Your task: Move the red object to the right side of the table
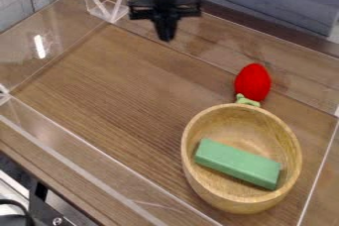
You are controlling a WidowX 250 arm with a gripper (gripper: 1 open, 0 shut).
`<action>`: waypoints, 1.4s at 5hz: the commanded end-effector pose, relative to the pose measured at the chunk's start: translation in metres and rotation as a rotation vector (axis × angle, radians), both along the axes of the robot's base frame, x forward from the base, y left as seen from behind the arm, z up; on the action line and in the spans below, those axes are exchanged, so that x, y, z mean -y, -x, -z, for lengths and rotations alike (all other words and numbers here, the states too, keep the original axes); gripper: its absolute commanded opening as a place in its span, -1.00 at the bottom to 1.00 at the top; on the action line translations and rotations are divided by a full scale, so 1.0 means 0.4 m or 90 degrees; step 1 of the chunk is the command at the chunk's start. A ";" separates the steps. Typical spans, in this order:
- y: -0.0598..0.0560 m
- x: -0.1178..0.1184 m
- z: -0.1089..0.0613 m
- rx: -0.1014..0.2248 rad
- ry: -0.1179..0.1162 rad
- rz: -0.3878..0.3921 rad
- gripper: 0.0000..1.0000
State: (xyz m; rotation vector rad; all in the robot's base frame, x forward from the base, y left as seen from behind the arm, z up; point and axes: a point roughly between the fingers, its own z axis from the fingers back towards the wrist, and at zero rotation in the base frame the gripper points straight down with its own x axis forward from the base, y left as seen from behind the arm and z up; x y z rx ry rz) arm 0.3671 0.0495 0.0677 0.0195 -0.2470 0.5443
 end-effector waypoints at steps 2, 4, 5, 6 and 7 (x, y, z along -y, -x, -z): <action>-0.015 0.227 -0.051 0.045 0.002 0.071 -1.00; -0.024 0.386 -0.001 0.027 0.018 0.121 -1.00; -0.025 0.408 0.009 0.021 0.025 0.157 -1.00; -0.023 0.406 0.003 0.008 0.022 0.188 1.00; -0.024 0.417 -0.001 -0.001 0.019 0.166 1.00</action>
